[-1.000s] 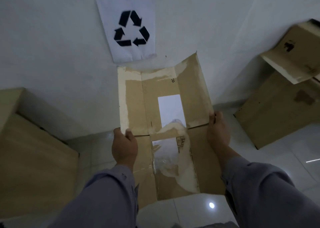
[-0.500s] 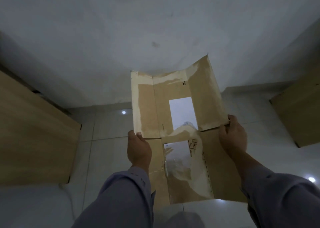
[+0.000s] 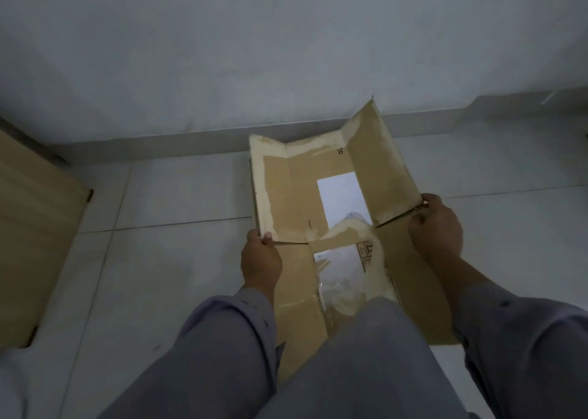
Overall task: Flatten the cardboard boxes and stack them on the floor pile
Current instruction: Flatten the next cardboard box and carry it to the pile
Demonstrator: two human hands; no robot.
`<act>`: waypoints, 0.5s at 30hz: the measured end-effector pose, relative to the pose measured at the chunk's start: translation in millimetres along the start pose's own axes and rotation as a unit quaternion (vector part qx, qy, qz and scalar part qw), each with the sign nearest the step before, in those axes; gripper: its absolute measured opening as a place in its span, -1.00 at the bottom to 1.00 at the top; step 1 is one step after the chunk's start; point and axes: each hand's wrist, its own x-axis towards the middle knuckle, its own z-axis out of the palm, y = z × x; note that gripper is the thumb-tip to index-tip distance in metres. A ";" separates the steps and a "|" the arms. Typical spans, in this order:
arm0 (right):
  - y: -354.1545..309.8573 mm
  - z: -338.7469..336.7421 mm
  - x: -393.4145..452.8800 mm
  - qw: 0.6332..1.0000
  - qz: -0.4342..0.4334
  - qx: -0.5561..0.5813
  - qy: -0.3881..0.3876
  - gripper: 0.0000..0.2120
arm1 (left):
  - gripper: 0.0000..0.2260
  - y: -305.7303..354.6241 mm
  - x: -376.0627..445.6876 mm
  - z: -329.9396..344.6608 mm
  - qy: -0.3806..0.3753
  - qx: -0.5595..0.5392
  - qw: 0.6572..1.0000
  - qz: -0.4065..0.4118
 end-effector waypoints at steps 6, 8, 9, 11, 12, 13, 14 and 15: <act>53.9 45.6 -24.3 0.978 0.092 -0.097 -0.160 -0.36 | -0.34 -47.6 -23.2 39.1 -0.041 0.207 0.976 -0.046; 75.0 47.1 -52.3 0.964 0.142 -0.138 -0.178 -0.27 | -0.17 -66.3 -54.9 41.0 -0.063 0.307 0.946 0.087; 87.6 47.1 -66.8 0.953 0.186 -0.144 -0.191 -0.22 | -0.09 -78.7 -68.1 40.9 -0.123 0.336 0.919 0.167; 109.2 46.2 -88.1 0.928 0.278 -0.106 -0.224 -0.10 | 0.04 -98.8 -83.7 42.0 -0.255 0.388 0.838 0.286; 115.8 45.7 -93.4 0.919 0.301 -0.083 -0.242 -0.06 | 0.08 -108.1 -88.8 43.4 -0.295 0.413 0.802 0.316; 119.4 45.6 -95.2 0.916 0.306 -0.068 -0.249 -0.03 | 0.08 -115.4 -91.3 44.4 -0.308 0.426 0.783 0.333; 119.4 46.0 -94.6 0.920 0.303 -0.059 -0.242 -0.03 | 0.05 -119.2 -92.3 46.1 -0.294 0.438 0.773 0.352; 116.8 46.4 -92.5 0.926 0.296 -0.054 -0.226 -0.04 | 0.01 -119.3 -91.3 46.4 -0.267 0.446 0.771 0.367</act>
